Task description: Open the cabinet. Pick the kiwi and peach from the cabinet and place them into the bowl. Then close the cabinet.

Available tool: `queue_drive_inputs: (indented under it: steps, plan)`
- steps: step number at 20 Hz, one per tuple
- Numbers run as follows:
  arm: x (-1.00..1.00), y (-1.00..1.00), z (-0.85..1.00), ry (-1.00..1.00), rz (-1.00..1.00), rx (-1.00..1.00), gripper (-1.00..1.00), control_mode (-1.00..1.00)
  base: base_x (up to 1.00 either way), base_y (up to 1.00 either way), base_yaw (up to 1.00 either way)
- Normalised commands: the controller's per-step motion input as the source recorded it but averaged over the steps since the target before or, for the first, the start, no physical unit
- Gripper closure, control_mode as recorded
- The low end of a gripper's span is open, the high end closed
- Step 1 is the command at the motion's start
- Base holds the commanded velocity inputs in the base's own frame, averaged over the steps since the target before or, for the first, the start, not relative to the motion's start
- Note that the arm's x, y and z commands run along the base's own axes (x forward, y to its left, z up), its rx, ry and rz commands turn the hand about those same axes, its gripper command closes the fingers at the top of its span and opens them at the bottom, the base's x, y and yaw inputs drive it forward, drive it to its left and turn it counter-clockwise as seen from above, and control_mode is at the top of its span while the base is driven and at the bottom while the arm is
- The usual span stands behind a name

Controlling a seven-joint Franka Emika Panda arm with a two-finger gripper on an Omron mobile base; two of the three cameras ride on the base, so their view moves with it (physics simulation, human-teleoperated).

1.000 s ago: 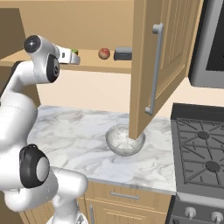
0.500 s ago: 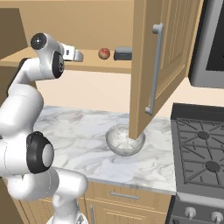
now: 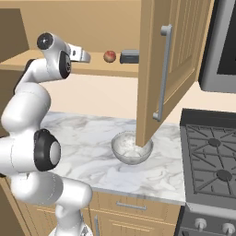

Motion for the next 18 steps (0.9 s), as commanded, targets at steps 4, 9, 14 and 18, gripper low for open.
queue_drive_inputs:
  steps: [4,9,14,18]
  plan:
    - [0.3,0.02,0.0,0.0,-0.02,0.0,-1.0,-1.0,0.0,0.0,0.0]
    - [0.23,0.12,0.0,0.0,-0.01,0.0,-1.0,-1.0,0.0,0.0,0.0]
    - [0.13,0.1,0.0,0.01,0.0,0.0,-1.0,-1.0,0.0,0.0,0.0]
    - [0.26,0.0,0.0,0.02,-0.01,0.0,-1.0,-1.0,0.0,0.0,0.0]
